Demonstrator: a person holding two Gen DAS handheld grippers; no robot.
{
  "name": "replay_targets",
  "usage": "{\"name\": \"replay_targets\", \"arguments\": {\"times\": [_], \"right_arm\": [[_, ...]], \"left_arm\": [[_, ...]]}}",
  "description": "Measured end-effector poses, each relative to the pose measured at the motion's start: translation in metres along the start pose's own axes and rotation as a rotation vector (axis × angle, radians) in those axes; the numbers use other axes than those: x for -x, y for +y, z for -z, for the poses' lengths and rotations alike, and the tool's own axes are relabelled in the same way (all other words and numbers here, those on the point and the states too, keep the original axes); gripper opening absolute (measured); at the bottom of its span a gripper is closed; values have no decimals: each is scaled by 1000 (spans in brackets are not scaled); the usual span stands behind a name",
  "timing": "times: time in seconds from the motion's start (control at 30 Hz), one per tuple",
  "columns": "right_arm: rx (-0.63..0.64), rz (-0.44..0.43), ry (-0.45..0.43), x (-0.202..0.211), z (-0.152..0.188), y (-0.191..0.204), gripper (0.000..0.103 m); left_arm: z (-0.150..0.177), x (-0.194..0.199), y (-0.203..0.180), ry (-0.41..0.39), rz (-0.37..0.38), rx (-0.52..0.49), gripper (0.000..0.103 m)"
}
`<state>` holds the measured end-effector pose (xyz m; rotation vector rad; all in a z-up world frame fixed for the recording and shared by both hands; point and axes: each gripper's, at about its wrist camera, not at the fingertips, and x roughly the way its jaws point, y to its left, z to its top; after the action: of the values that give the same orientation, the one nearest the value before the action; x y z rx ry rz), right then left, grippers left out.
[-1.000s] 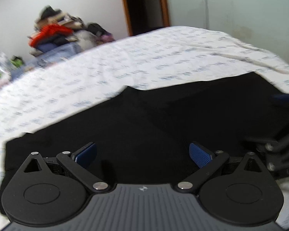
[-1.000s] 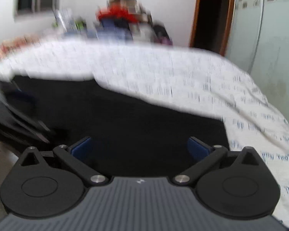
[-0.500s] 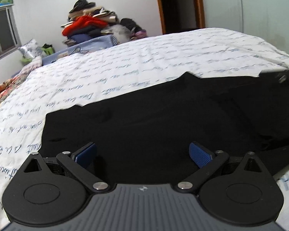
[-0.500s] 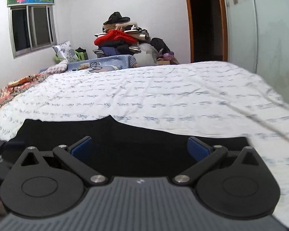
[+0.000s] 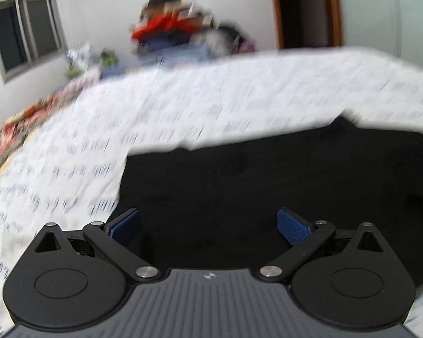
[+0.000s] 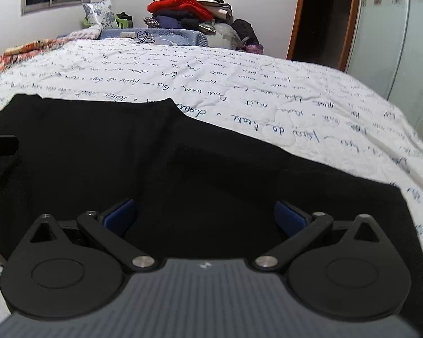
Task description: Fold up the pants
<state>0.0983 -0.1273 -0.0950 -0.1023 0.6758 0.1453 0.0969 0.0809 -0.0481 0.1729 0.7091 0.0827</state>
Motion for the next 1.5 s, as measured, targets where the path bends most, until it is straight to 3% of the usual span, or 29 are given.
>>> {"name": "replay_targets", "arguments": {"times": [0.07,0.17,0.4,0.47,0.57,0.67,1.1,1.5], "right_arm": [[-5,-3,-2,1,0,-2,103],[0,1,-5,0,1,0,103],[-10,-6,-4,-1,1,-2,103],[-12,-6,-4,-1,1,-1,103],[-11,-6,-3,-1,1,-1,103],[-11,-5,-3,-1,1,-1,103],[0,5,2,-1,0,2,103],[11,36,44,0,-9,8,103]], "left_arm": [[11,0,12,-22,55,51,103],[16,8,9,-48,42,10,103],[-29,-4,20,-90,38,53,103],[-43,-25,25,-71,13,80,103],[-48,-63,30,40,-38,86,103],[-41,-64,39,28,-8,171,103],[-38,-59,37,13,-16,152,103],[-31,-55,49,11,27,162,103]]}}
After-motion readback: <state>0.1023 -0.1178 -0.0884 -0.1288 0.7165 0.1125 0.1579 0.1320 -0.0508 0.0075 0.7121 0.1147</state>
